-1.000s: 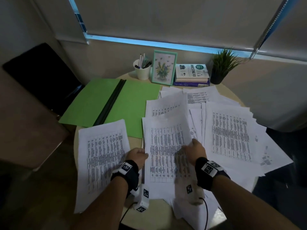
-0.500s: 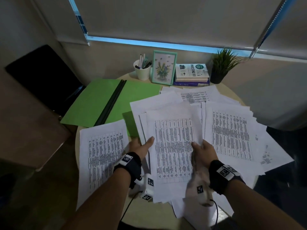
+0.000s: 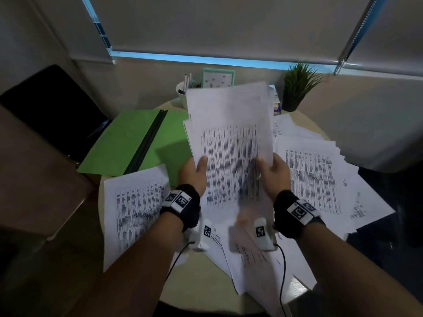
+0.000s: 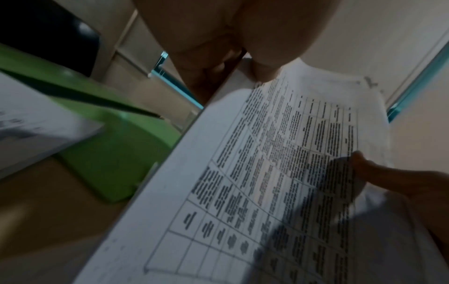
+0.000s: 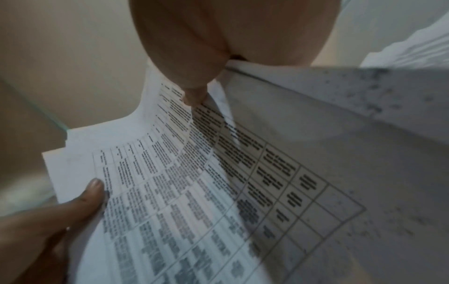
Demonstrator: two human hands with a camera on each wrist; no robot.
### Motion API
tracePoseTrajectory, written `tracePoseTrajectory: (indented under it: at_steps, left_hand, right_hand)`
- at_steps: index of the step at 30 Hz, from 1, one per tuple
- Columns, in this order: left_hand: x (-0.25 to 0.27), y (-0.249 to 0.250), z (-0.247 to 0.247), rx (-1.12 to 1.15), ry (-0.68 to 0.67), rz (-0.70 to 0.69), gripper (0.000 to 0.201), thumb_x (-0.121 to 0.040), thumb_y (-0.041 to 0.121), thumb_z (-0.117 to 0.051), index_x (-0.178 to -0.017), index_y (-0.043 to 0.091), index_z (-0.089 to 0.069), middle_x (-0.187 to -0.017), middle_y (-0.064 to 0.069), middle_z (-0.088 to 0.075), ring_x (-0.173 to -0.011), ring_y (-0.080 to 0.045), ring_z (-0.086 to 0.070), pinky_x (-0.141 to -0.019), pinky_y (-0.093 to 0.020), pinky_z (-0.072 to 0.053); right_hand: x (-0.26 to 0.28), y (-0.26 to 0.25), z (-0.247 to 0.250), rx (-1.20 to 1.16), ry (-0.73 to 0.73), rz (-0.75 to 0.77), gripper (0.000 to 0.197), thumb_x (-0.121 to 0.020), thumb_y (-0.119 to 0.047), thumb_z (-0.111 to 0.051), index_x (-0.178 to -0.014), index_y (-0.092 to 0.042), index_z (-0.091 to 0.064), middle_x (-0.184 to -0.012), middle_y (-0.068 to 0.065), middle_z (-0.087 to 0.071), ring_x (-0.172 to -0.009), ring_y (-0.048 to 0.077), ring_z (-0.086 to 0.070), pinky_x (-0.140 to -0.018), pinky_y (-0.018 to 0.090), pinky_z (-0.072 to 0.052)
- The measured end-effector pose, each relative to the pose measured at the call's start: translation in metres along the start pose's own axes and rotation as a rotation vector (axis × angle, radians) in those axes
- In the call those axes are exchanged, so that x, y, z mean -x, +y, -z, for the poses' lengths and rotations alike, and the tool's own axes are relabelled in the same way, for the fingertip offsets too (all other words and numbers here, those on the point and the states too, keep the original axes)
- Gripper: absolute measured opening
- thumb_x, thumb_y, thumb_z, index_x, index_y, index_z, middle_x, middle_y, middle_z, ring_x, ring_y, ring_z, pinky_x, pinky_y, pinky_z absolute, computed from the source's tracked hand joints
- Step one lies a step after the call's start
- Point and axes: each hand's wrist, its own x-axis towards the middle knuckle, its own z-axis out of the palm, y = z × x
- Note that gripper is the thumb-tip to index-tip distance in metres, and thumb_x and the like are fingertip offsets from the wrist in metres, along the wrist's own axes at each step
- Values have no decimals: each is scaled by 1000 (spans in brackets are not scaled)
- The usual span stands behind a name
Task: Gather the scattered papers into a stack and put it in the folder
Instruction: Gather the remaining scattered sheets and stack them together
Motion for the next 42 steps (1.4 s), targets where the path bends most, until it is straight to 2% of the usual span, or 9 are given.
tracePoseTrajectory:
  at_steps: [2,4,8,14,20,26,31,35,42]
  left_hand:
    - [0,16,5,48,60,-114,31,-99,38,-46,-97,8,-54,-92,-5,-59,-92,-21,-54,-71,-27,-43]
    - [-3,26,13,79,113,-176,20,-98,35,-51,-91,17,-53,-78,10,-55,-73,-11,-53,-65,-21,-37]
    - [-9,31,29,64,159,-262,19,-90,36,-63,-93,19,-55,-78,9,-59,-67,-3,-53,-56,-15,-43]
    - [-8,23,30,80,182,-326,27,-89,26,-67,-109,12,-54,-89,14,-57,-81,-5,-56,-65,-1,-40]
    - [-3,45,28,174,295,-451,28,-96,26,-55,-118,10,-52,-96,14,-57,-80,15,-54,-71,-1,-43]
    - [7,44,25,180,333,-487,27,-97,31,-53,-117,15,-47,-98,13,-58,-84,7,-59,-71,-13,-49]
    - [16,25,13,109,243,-411,32,-99,23,-48,-128,9,-46,-107,1,-58,-99,-18,-59,-79,-19,-45]
    - [15,40,17,163,294,-442,34,-100,20,-47,-130,6,-45,-110,2,-59,-96,-8,-56,-69,1,-41]
    - [14,33,25,154,340,-449,38,-96,21,-55,-128,5,-41,-102,10,-52,-79,13,-52,-66,2,-41]
  right_hand:
    - [-4,-18,-2,-46,31,71,6,-94,-28,-60,-98,-24,-62,-85,-9,-66,-79,13,-64,-66,28,-55]
    - [-7,-34,0,-90,54,130,7,-93,-26,-62,-100,-24,-63,-88,-10,-67,-81,7,-64,-67,20,-53]
    - [-7,-45,10,-187,47,165,23,-86,-20,-72,-107,-17,-64,-95,-9,-69,-82,-6,-65,-68,10,-50]
    - [-4,-41,9,-203,-5,95,23,-87,-17,-71,-108,-12,-63,-98,1,-69,-88,10,-66,-80,28,-53]
    - [1,-69,5,-268,66,215,25,-90,-12,-66,-113,-4,-60,-95,-6,-66,-82,-6,-63,-68,9,-48]
    - [11,-76,5,-318,58,225,30,-85,-9,-71,-110,-8,-54,-96,-2,-65,-80,-3,-63,-68,15,-51]
    - [18,-63,-6,-189,-9,161,14,-91,-13,-65,-97,-22,-58,-86,-13,-64,-77,1,-61,-69,22,-50]
    - [16,-85,-8,-236,44,248,28,-90,-9,-65,-98,-34,-54,-91,-16,-61,-79,-12,-57,-68,11,-49]
    - [14,-85,-10,-331,160,217,36,-82,-19,-76,-108,-13,-52,-96,-7,-65,-86,1,-64,-74,21,-55]
